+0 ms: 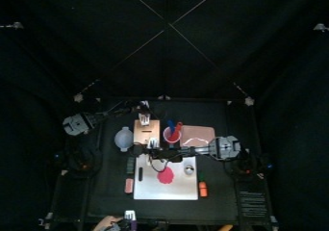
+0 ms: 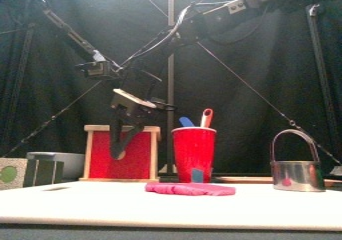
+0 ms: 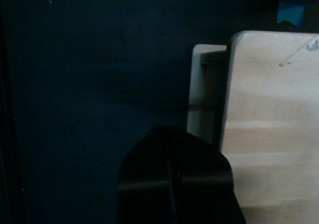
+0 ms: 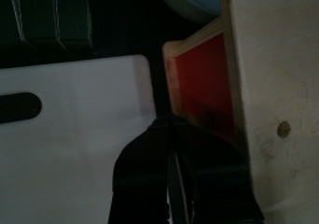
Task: Get the cutter from the drawer then cut the dough then place the extra dough in the bowl
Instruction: Cut the dough
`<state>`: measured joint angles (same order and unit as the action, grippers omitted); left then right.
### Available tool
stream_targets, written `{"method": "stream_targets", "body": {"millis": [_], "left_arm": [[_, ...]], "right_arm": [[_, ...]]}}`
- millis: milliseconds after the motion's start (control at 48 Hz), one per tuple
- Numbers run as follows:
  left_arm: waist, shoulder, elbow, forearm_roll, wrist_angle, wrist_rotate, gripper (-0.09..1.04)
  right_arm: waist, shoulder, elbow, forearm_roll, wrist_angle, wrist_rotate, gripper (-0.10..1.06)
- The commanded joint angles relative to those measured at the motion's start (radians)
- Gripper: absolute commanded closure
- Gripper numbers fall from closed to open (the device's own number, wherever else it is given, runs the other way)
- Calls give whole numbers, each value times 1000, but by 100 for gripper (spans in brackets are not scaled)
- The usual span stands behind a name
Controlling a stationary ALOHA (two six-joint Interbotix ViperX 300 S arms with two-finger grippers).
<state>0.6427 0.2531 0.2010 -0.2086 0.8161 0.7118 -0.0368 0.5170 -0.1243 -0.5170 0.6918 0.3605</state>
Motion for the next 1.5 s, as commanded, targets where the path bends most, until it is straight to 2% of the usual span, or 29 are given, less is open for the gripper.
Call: {"method": "stream_targets", "body": {"millis": [21,250,438,667,792,917,1000,1229,1375,1500], "left_arm": [[-2,-58,-18,-5,-17,-5,82],[-2,-141,-3,-29,-61,-12,82],[-2,-216,52,-80,-149,-9,81],[-9,-344,219,-143,-353,3,82],[-86,-434,336,-195,-482,2,82],[-195,-537,454,-250,-660,3,81],[-270,-601,528,-261,-793,3,82],[-500,-747,750,-293,-1170,-28,81],[-597,-782,833,-354,-1285,-87,76],[-627,-784,856,-360,-1295,-140,70]], "right_arm": [[8,-83,-40,8,3,2,84],[72,-153,-35,14,28,14,84],[124,-249,-2,20,97,15,84],[167,-433,184,32,133,21,84],[184,-523,278,67,146,20,84],[187,-614,373,130,179,20,82],[189,-649,419,179,199,18,74],[193,-693,531,333,232,21,29],[193,-692,565,354,245,21,11],[193,-686,580,362,281,21,7]]}}
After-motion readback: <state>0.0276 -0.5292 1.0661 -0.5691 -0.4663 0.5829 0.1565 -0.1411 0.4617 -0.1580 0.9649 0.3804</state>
